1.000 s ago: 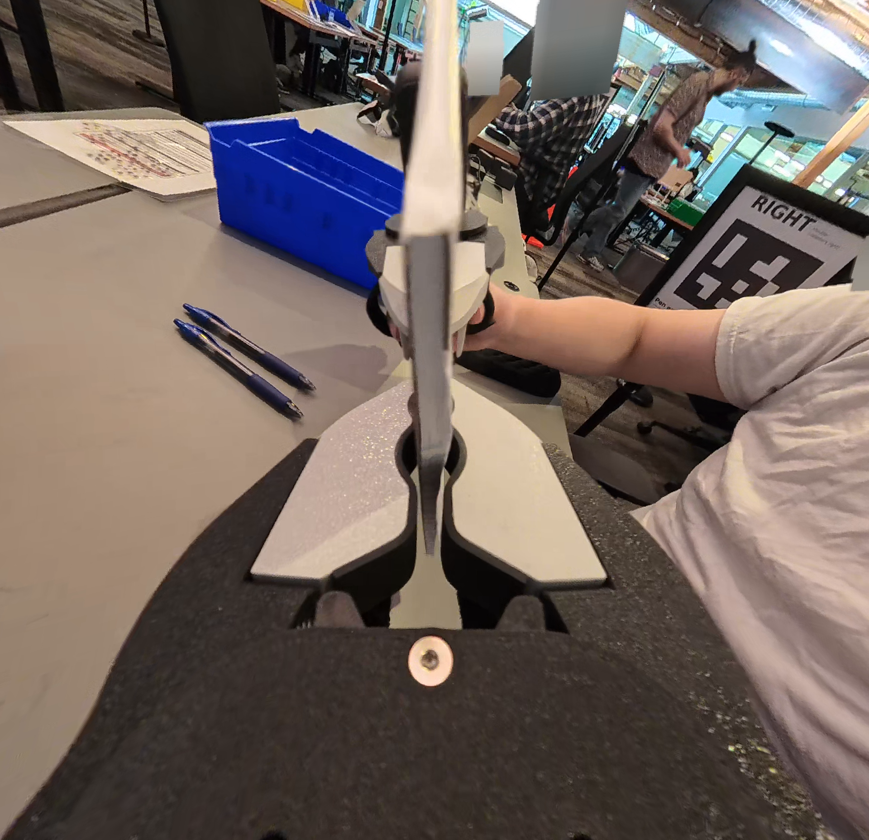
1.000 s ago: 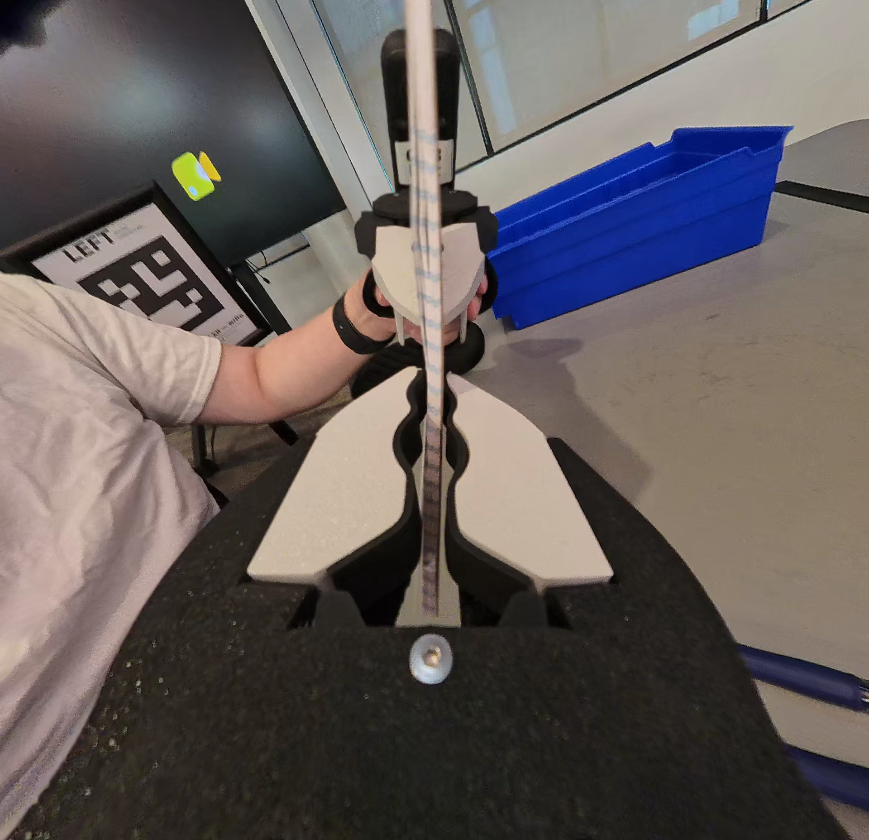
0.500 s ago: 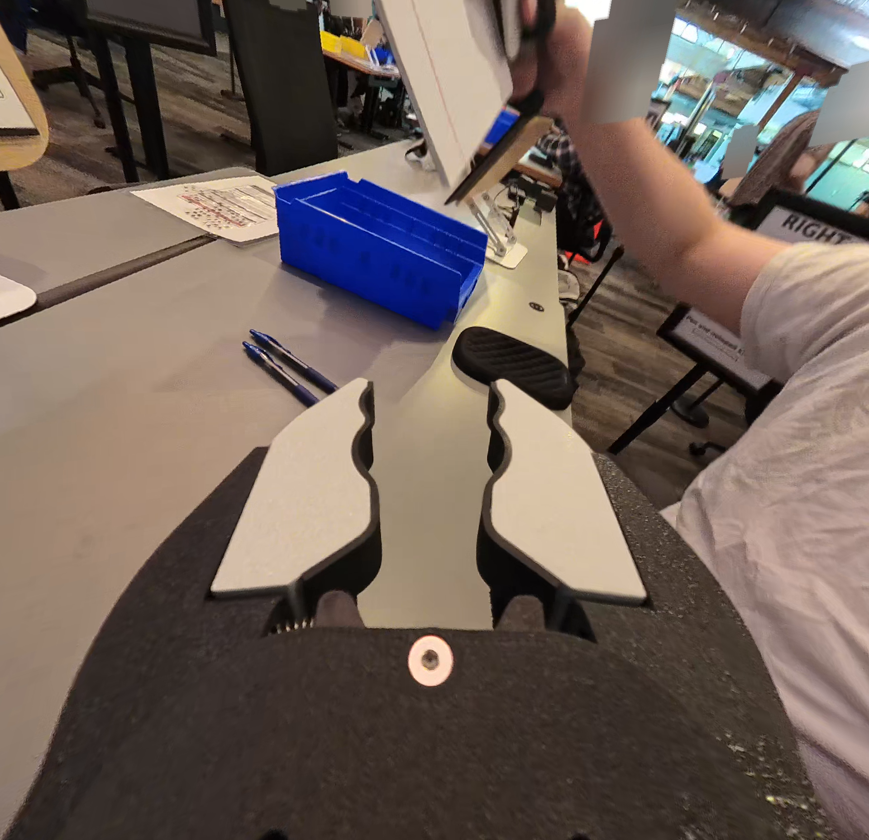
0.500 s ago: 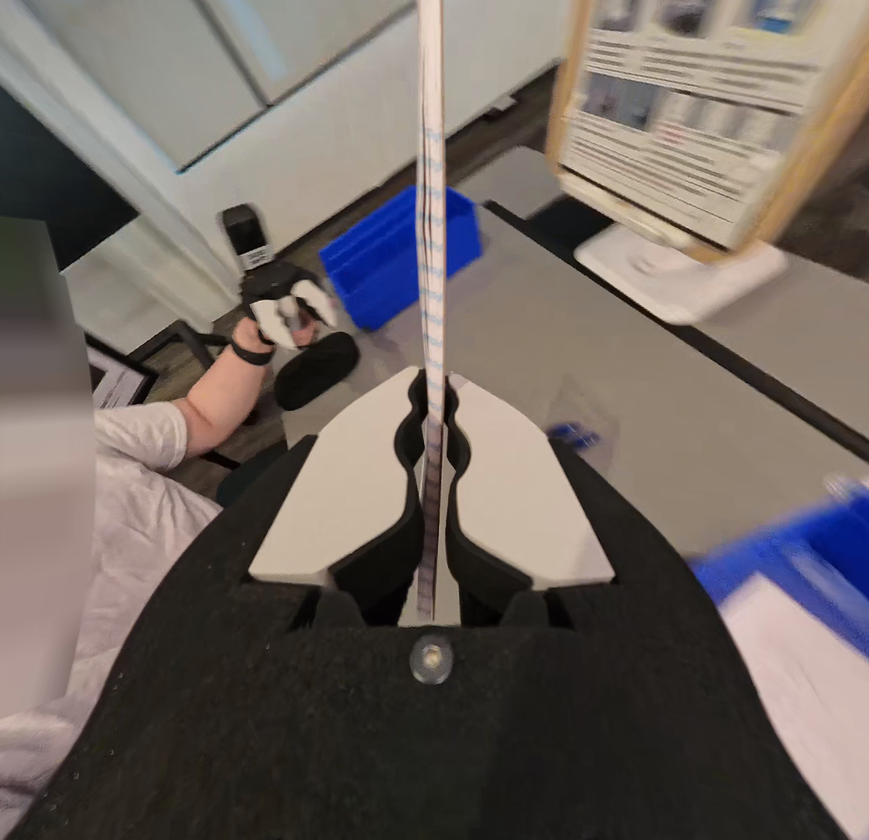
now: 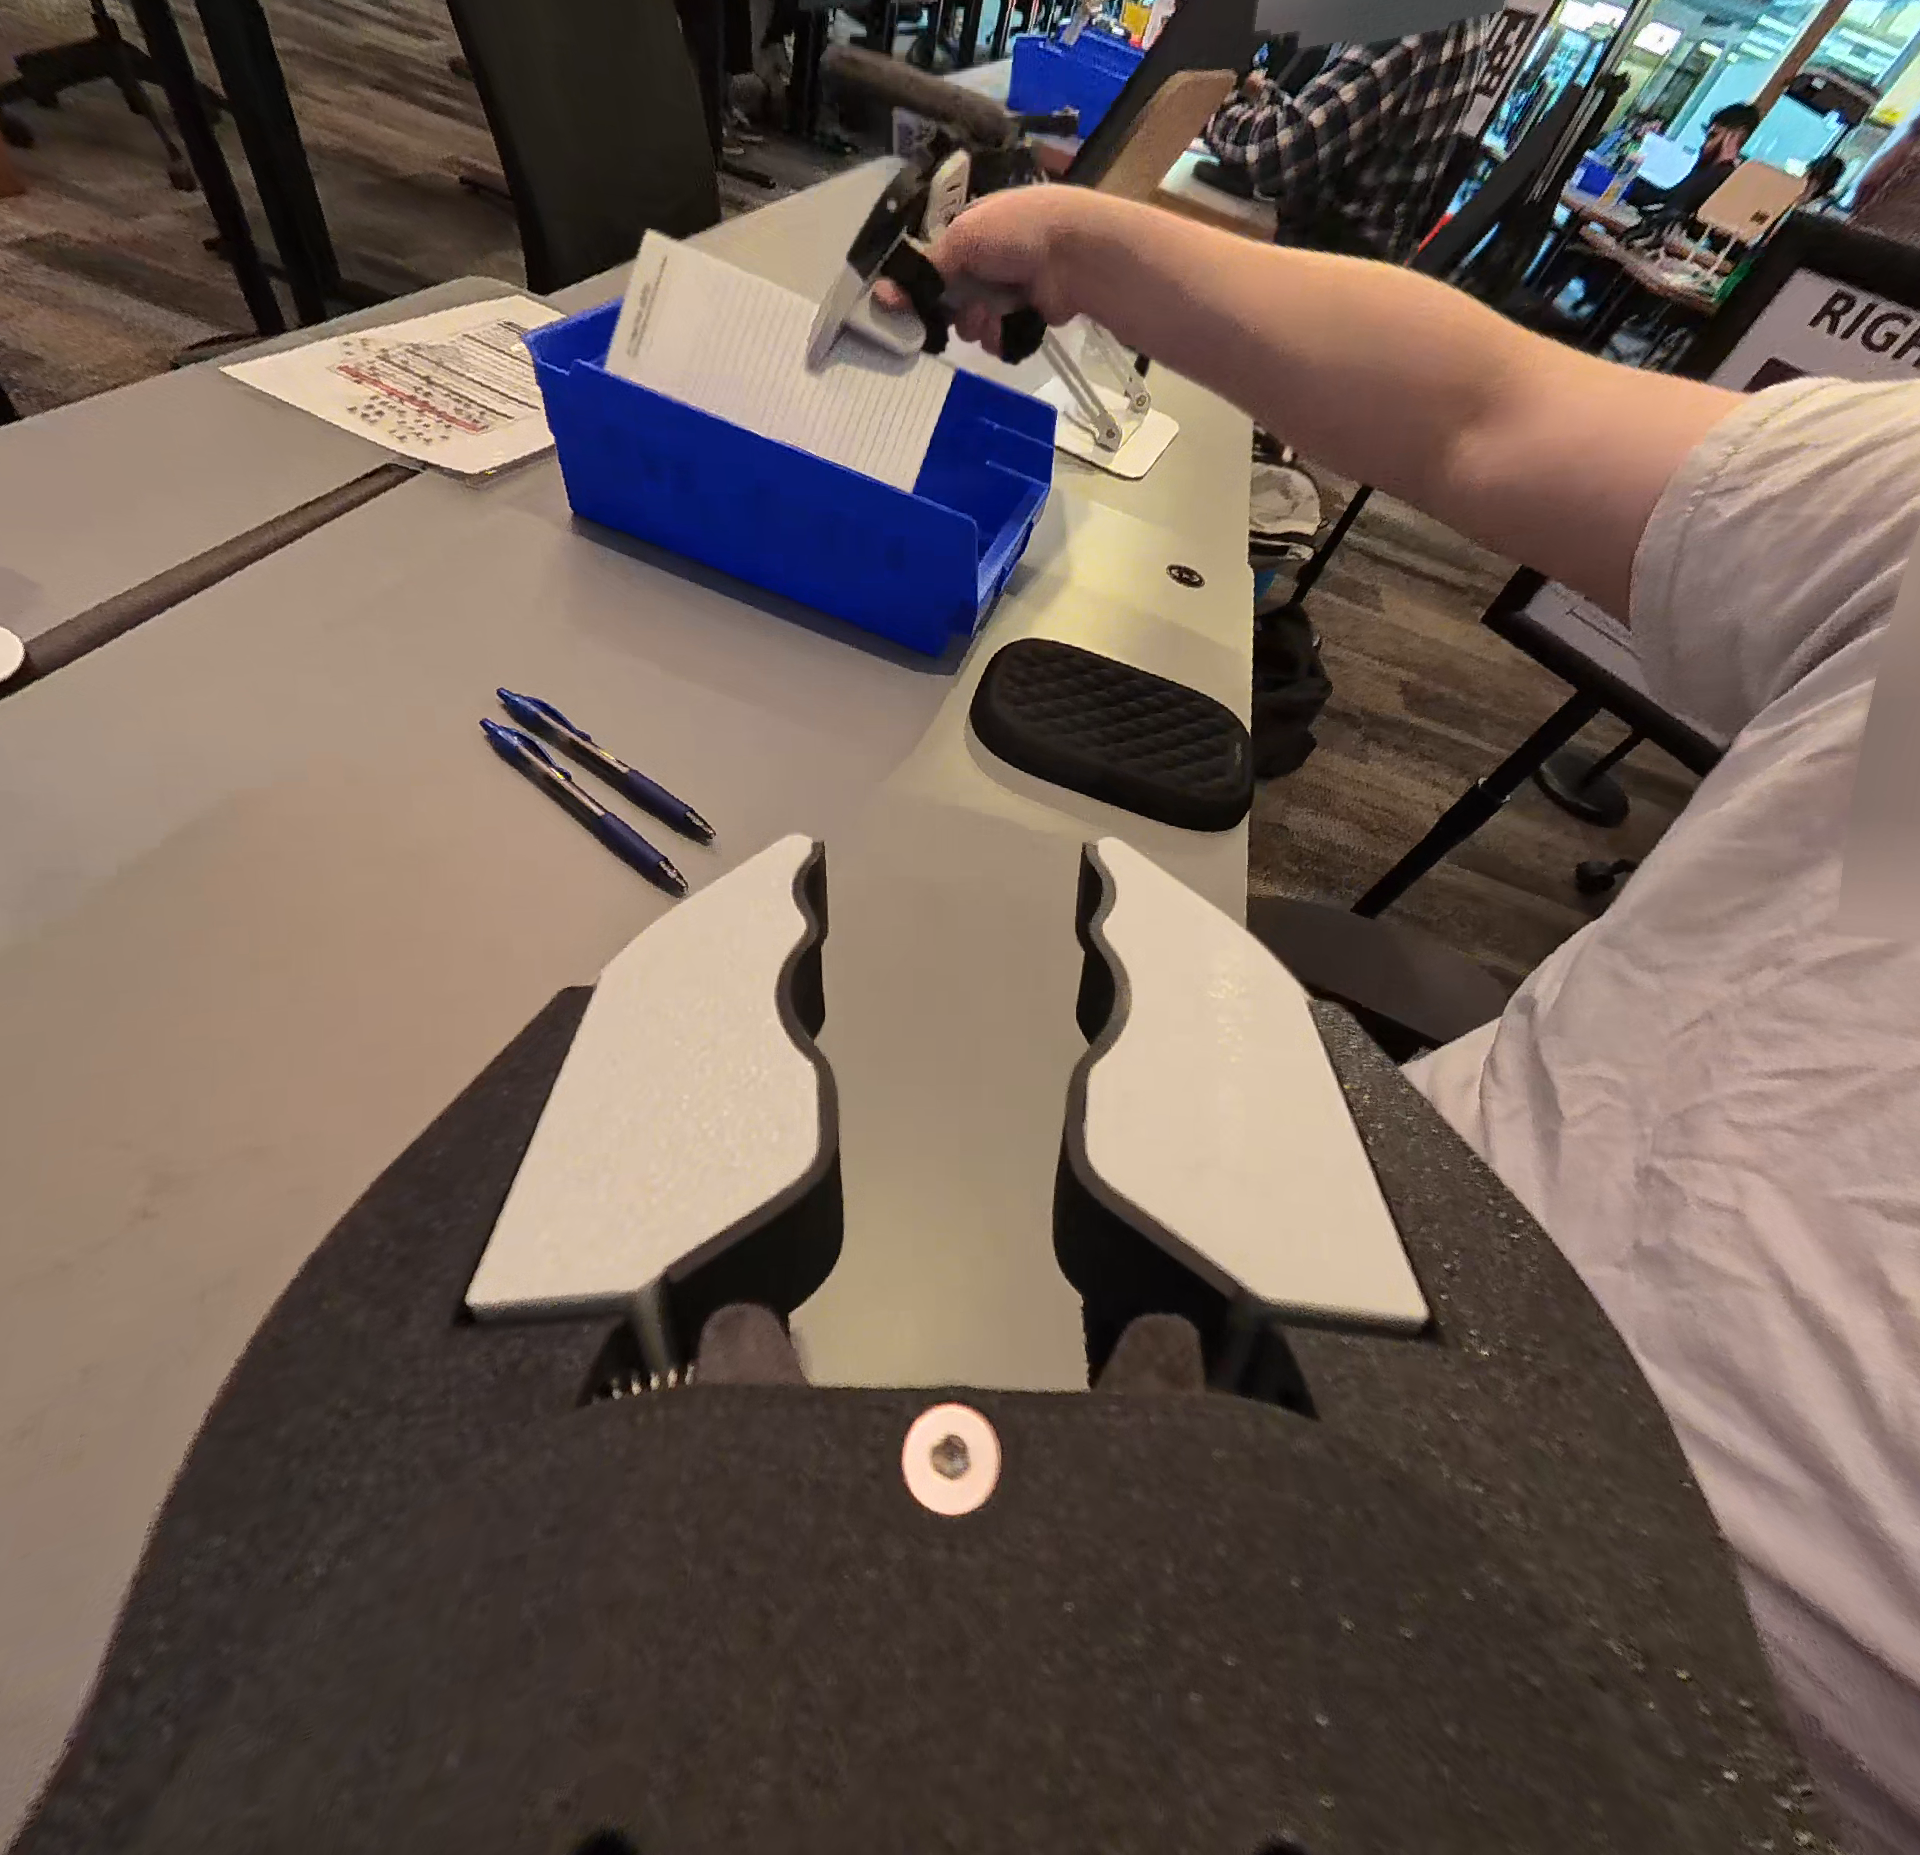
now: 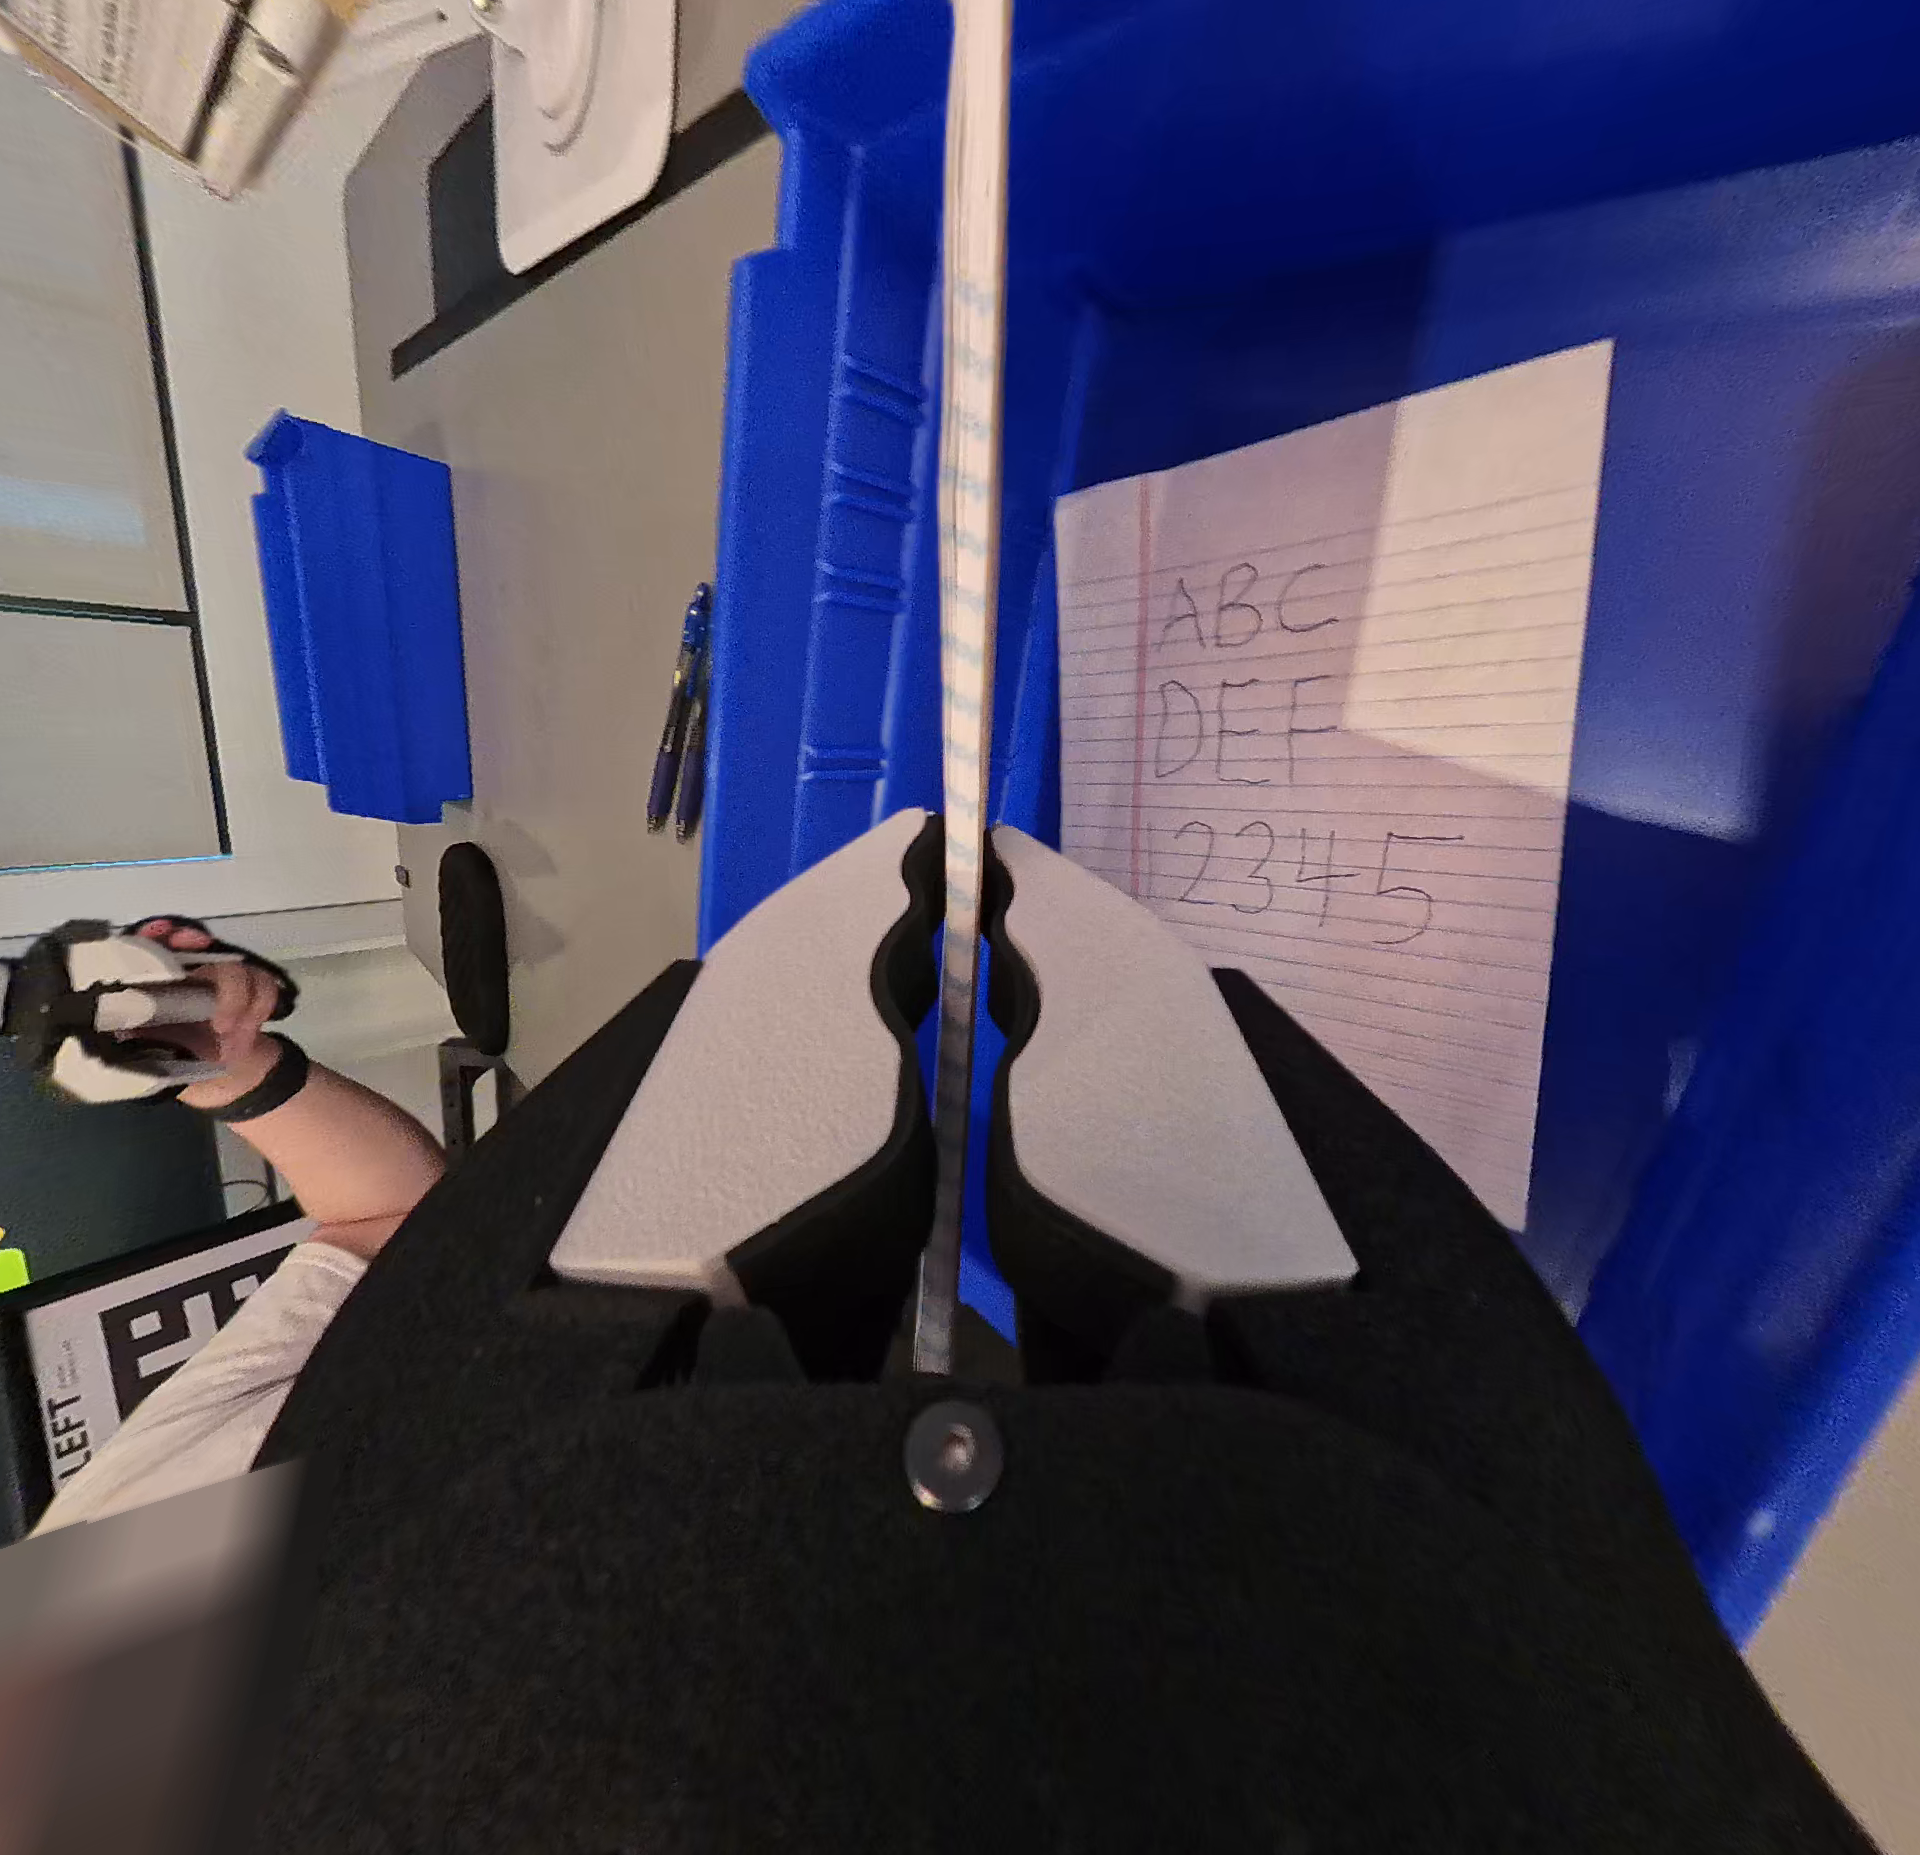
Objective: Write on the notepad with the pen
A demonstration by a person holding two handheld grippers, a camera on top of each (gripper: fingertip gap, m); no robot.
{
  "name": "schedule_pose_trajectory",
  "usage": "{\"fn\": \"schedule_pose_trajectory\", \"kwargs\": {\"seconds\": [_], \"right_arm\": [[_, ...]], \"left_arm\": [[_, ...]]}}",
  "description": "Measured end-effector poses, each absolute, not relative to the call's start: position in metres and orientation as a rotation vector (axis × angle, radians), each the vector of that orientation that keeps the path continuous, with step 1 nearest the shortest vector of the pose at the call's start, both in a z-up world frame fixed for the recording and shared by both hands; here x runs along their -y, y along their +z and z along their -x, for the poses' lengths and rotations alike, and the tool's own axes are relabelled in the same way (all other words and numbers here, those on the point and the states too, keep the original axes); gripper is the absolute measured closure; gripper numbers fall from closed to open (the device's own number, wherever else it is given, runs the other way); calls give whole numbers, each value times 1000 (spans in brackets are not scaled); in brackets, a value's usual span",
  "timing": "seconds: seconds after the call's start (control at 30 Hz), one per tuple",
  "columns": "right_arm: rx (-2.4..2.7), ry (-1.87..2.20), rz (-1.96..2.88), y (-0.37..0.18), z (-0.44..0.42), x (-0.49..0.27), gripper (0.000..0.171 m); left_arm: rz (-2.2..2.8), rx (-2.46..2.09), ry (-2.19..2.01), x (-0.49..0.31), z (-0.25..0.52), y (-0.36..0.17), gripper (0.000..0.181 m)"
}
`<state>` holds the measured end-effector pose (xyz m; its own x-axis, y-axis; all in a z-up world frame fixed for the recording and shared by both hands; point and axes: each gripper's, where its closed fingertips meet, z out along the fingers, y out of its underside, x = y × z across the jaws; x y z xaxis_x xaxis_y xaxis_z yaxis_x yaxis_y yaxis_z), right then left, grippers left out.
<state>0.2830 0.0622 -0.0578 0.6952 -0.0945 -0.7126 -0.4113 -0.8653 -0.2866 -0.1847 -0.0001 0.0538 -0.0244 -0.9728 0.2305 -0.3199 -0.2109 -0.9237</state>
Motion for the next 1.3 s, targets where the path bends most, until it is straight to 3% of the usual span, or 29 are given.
{"fn": "schedule_pose_trajectory", "kwargs": {"seconds": [0.37,0.53,0.7,0.83,0.97,1.07,1.17,1.23,1.3], "right_arm": [[-481,913,2555,-95,-294,-62,166],[-462,655,2686,-111,-313,-49,147],[-387,334,2750,-109,-332,-44,140],[-199,29,2684,-61,-339,-51,143],[85,-130,2337,42,-295,-74,143],[244,-37,2060,91,-223,-88,124],[288,261,2120,63,-143,-96,128],[260,335,2214,23,-107,-106,145],[216,329,2339,-27,-82,-118,144]], "left_arm": [[1585,-1449,-1213,18,178,54,135],[1576,-1452,-1224,20,177,55,135],[1571,-1445,-1228,20,178,55,135],[1564,-1424,-1230,18,182,59,134],[1549,-1371,-1166,8,185,66,131],[1558,-1313,-1015,-12,186,65,129],[1585,-1239,-836,-36,187,55,125],[1619,-1192,-766,-46,185,47,124],[1660,-1138,-688,-57,185,38,123]]}}
